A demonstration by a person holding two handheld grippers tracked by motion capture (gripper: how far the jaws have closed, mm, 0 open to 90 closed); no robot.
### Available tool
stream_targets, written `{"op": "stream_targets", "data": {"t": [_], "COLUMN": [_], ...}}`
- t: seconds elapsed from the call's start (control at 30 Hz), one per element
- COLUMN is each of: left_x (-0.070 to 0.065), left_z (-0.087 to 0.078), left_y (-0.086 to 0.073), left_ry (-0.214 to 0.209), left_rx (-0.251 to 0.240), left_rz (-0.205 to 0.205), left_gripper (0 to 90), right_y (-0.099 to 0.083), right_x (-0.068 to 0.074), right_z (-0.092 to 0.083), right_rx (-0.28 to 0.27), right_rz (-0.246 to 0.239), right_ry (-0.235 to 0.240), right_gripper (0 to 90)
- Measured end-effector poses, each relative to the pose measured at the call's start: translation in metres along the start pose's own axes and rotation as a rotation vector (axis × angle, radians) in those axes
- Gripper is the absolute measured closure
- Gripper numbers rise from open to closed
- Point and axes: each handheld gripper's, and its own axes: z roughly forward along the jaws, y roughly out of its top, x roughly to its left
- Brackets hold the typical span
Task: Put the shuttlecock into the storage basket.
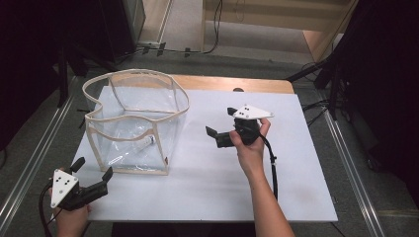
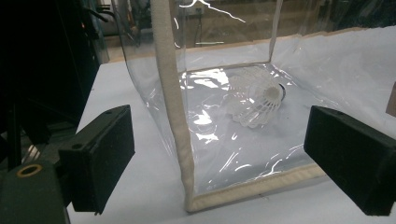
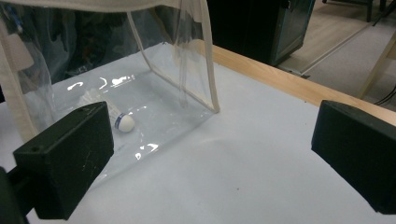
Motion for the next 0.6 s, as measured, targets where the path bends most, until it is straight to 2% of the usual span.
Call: {"op": "stream_targets", "data": {"t": [0.6], "left_x": [0.000], "left_z": [0.000], "left_y": [0.000], "left_ry": [0.000], "left_rx": [-0.001], "left_rz": [-0.001], "left_gripper": [9.2], "right_y": [-0.028], "right_x": [-0.009], "right_z": [-0.011], "right_rx": [0.007], "right_rz": [0.030], "right_ry": [-0.018], "right_gripper": [0.0]}}
